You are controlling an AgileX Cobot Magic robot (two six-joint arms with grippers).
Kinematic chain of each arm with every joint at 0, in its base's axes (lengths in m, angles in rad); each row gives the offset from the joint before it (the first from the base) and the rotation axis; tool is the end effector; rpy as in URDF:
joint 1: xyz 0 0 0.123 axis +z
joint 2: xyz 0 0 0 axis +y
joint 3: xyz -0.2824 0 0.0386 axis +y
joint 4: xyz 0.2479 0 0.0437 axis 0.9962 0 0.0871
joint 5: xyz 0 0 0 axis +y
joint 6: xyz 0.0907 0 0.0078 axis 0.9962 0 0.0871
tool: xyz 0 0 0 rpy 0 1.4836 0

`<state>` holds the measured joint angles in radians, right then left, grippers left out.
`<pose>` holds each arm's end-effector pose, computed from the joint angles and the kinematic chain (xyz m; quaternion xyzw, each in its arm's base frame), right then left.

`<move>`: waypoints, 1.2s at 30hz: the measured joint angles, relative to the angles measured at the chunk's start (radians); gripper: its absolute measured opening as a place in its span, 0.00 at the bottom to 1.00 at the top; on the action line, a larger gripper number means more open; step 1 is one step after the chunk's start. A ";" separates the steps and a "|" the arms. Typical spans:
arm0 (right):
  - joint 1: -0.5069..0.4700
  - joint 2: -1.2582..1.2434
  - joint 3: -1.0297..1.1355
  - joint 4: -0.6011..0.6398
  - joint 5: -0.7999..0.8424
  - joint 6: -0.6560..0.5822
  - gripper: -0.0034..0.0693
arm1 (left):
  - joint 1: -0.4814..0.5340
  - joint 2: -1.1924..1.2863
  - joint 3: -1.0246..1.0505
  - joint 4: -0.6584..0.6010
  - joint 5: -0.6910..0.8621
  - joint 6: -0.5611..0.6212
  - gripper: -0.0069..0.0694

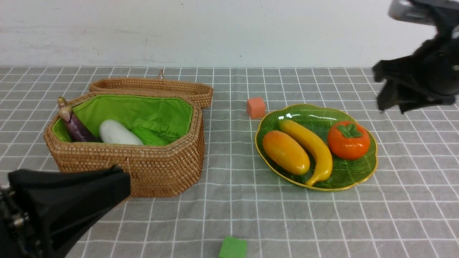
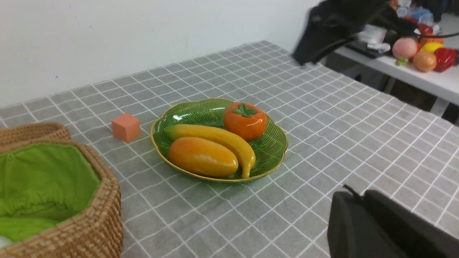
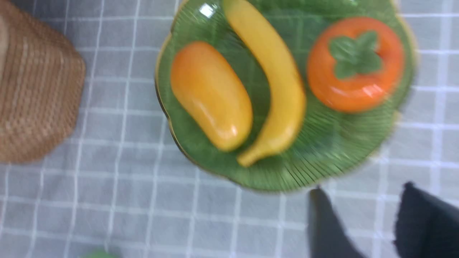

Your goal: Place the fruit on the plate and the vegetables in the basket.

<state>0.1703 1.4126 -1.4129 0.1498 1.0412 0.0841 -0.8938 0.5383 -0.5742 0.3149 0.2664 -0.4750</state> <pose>0.2878 0.0614 0.3783 -0.0245 0.9499 0.1108 0.2911 0.0769 -0.0837 0.3415 0.2406 0.7121 -0.3079 0.5833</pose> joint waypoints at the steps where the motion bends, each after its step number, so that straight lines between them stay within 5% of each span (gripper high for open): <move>1: 0.000 -0.051 0.033 -0.012 0.012 0.000 0.28 | 0.000 -0.019 0.025 0.002 -0.005 -0.010 0.14; 4: 0.000 -0.288 0.212 -0.033 0.051 0.000 0.09 | 0.000 -0.130 0.160 0.004 -0.040 -0.072 0.14; 6: 0.000 -0.393 0.298 -0.033 0.067 0.000 0.05 | 0.000 -0.168 0.211 0.004 -0.079 -0.103 0.14; 14: 0.000 -0.861 0.677 -0.033 0.075 0.073 0.04 | 0.000 -0.209 0.277 0.006 -0.149 -0.146 0.15; 19: 0.000 -1.046 0.835 -0.058 -0.119 0.094 0.06 | 0.000 -0.209 0.277 0.006 -0.105 -0.148 0.16; 26: 0.000 -1.101 1.006 -0.083 -0.427 0.136 0.09 | 0.000 -0.209 0.277 0.006 -0.071 -0.149 0.17; 36: -0.003 -1.120 1.147 -0.178 -0.468 0.139 0.08 | 0.000 -0.209 0.277 0.006 -0.069 -0.149 0.17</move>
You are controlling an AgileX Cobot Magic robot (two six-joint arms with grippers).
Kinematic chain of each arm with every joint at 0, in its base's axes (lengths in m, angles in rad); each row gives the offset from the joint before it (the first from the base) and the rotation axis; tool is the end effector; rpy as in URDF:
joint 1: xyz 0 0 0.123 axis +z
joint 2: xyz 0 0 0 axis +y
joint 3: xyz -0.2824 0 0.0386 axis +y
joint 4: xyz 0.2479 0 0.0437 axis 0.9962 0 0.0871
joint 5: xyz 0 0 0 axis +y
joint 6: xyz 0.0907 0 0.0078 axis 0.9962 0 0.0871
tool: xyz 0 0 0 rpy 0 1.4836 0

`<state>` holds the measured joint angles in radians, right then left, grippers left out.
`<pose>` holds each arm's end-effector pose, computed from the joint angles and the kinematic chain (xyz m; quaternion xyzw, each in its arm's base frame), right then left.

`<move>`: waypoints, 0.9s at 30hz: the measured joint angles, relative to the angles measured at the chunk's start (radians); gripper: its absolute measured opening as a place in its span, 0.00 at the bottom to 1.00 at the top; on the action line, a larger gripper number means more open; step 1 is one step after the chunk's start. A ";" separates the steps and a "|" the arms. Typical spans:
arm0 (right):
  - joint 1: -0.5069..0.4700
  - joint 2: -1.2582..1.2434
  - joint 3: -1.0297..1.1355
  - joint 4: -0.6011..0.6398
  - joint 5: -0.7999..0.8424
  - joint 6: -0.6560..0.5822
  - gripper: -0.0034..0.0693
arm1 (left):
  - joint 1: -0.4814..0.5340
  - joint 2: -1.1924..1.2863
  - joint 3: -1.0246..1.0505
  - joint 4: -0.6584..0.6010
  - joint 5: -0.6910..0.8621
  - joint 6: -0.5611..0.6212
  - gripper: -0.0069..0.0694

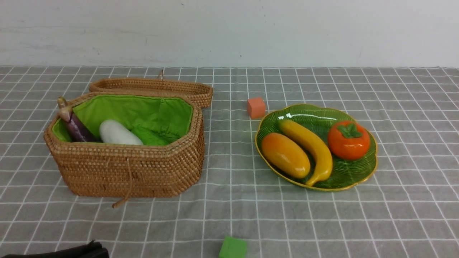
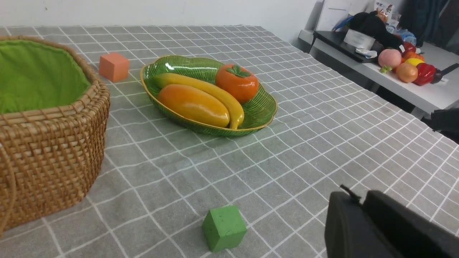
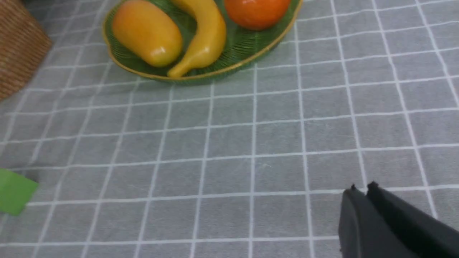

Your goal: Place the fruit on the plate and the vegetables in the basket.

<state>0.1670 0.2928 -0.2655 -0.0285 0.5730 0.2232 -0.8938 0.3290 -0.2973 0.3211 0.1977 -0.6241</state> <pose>0.0683 0.0101 0.2336 0.0178 0.8631 0.0853 0.4974 0.0573 -0.0622 0.2745 0.1972 0.7259 -0.3533 0.5562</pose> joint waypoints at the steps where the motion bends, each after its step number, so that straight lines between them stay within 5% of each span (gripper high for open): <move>1: -0.009 -0.019 0.021 -0.007 -0.016 -0.003 0.05 | 0.000 0.000 0.000 0.000 0.000 0.000 0.17; 7: -0.130 -0.264 0.263 -0.012 -0.172 -0.055 0.02 | 0.000 0.000 0.000 0.000 0.009 0.000 0.17; 27: -0.136 -0.303 0.281 -0.003 -0.186 -0.063 0.03 | 0.000 0.002 0.000 0.000 0.042 -0.001 0.19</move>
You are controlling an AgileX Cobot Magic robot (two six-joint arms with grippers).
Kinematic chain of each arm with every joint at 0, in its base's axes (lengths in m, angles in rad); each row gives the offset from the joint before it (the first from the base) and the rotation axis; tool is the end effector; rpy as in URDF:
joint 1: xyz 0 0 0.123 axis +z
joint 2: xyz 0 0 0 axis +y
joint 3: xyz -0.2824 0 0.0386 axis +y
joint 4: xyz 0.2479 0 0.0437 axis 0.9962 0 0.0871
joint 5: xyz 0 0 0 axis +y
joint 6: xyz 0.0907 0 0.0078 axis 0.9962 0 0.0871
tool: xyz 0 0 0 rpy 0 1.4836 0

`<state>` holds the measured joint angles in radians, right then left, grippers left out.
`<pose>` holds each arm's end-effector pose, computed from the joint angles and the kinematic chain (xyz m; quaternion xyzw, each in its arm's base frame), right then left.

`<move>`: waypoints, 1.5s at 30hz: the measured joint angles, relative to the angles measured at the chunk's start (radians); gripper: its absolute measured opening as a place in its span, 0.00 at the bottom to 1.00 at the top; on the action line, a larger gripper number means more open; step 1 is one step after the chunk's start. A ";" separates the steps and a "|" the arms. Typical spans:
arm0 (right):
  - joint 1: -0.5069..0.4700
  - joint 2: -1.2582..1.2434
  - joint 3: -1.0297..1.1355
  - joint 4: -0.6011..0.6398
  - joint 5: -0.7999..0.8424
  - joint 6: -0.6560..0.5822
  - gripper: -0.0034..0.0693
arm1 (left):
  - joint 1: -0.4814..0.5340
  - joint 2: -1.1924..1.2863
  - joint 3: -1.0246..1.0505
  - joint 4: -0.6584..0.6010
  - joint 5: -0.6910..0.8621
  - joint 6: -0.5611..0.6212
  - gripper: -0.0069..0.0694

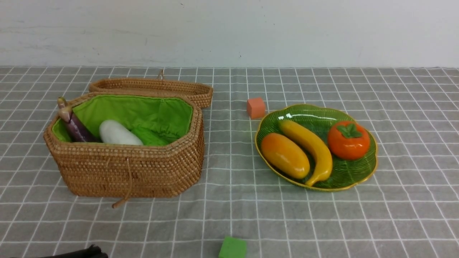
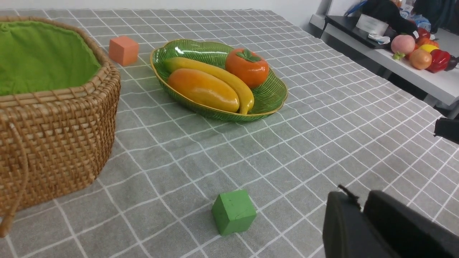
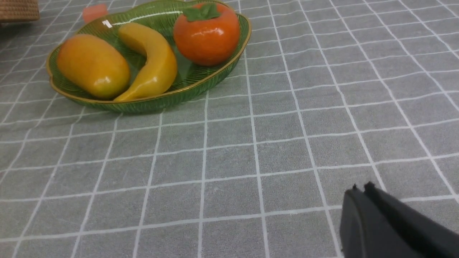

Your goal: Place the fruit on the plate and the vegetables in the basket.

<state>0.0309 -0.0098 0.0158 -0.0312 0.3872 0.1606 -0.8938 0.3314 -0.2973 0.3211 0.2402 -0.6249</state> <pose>0.0522 0.0005 0.1735 0.0441 0.8053 0.0433 0.5896 0.0581 -0.0613 0.2707 0.1963 0.7405 -0.3405 0.5451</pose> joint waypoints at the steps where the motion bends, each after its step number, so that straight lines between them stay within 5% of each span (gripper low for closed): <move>1: 0.000 0.000 0.000 0.000 0.000 0.000 0.03 | 0.000 0.000 0.000 0.000 0.000 0.000 0.20; 9: 0.000 0.000 0.000 0.000 0.000 0.000 0.04 | 0.004 0.000 0.000 0.078 -0.002 0.005 0.20; 13: 0.000 0.000 0.000 0.000 0.000 0.000 0.04 | 0.118 -0.014 0.011 0.081 -0.108 -0.051 0.09; 18: 0.000 0.000 0.000 0.000 0.000 0.000 0.04 | 0.291 -0.063 0.039 0.079 -0.278 -0.022 0.07; 26: 0.000 0.000 0.000 0.000 0.000 0.000 0.04 | 0.620 -0.259 0.258 -0.305 -0.421 0.327 0.07; 30: 0.000 0.000 0.000 0.000 0.000 0.000 0.04 | 0.690 -0.332 0.317 -0.361 -0.325 0.378 0.07; 36: 0.000 -0.001 0.000 0.000 -0.001 0.000 0.05 | 0.723 -0.340 0.329 -0.377 0.113 0.389 0.07; 45: 0.000 -0.001 0.000 0.000 -0.001 0.000 0.06 | 0.723 -0.340 0.329 -0.384 0.134 0.389 0.07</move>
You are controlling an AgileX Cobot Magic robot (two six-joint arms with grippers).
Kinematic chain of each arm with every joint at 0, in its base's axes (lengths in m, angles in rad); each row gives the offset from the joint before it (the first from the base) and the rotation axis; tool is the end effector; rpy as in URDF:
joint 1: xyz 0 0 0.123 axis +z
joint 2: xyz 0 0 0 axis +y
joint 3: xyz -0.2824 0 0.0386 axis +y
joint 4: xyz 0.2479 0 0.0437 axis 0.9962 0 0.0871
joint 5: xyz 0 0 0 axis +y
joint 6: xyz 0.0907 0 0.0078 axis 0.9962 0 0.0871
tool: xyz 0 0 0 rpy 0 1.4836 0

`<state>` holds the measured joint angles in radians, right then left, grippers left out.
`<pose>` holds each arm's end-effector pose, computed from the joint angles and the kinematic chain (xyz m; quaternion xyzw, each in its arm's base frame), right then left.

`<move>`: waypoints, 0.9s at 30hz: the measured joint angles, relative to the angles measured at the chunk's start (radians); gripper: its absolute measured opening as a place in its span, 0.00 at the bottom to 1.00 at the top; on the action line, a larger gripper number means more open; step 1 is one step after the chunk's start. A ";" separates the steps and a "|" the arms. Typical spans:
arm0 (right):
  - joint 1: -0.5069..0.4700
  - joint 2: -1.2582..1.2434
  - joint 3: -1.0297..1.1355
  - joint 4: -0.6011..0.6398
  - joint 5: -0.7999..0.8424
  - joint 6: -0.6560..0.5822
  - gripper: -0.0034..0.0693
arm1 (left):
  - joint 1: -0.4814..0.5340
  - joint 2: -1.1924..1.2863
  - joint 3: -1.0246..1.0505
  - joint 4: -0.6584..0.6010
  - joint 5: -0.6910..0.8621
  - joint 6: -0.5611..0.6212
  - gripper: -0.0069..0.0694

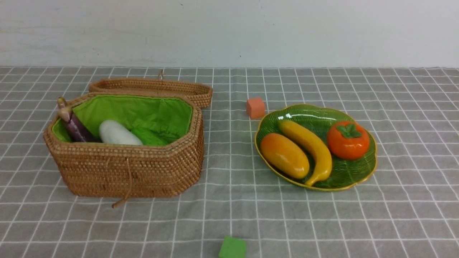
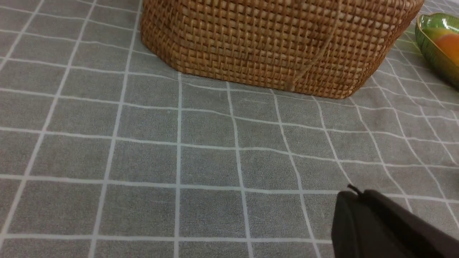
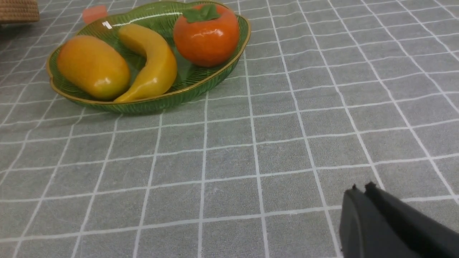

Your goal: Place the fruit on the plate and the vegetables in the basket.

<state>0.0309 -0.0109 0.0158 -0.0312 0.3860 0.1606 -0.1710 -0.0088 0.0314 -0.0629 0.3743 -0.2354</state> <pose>0.0521 0.0005 0.1737 0.0441 0.8047 0.0434 0.5905 0.0516 -0.0110 0.1694 -0.0428 0.8063 -0.1449 0.5718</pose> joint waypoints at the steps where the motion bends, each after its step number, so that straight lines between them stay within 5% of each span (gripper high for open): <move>1: 0.000 0.000 0.000 0.000 0.000 0.000 0.06 | 0.000 0.000 0.000 0.000 0.000 0.000 0.07; 20: 0.000 0.000 0.000 0.000 0.000 0.000 0.08 | 0.001 0.000 0.000 -0.002 0.000 0.000 0.07; 27: 0.000 0.000 0.000 0.000 0.000 0.000 0.09 | 0.081 0.000 0.000 0.018 0.000 0.000 0.07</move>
<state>0.0309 -0.0109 0.0158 -0.0312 0.3860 0.1606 -0.0903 -0.0088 0.0314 -0.0449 0.3743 -0.2354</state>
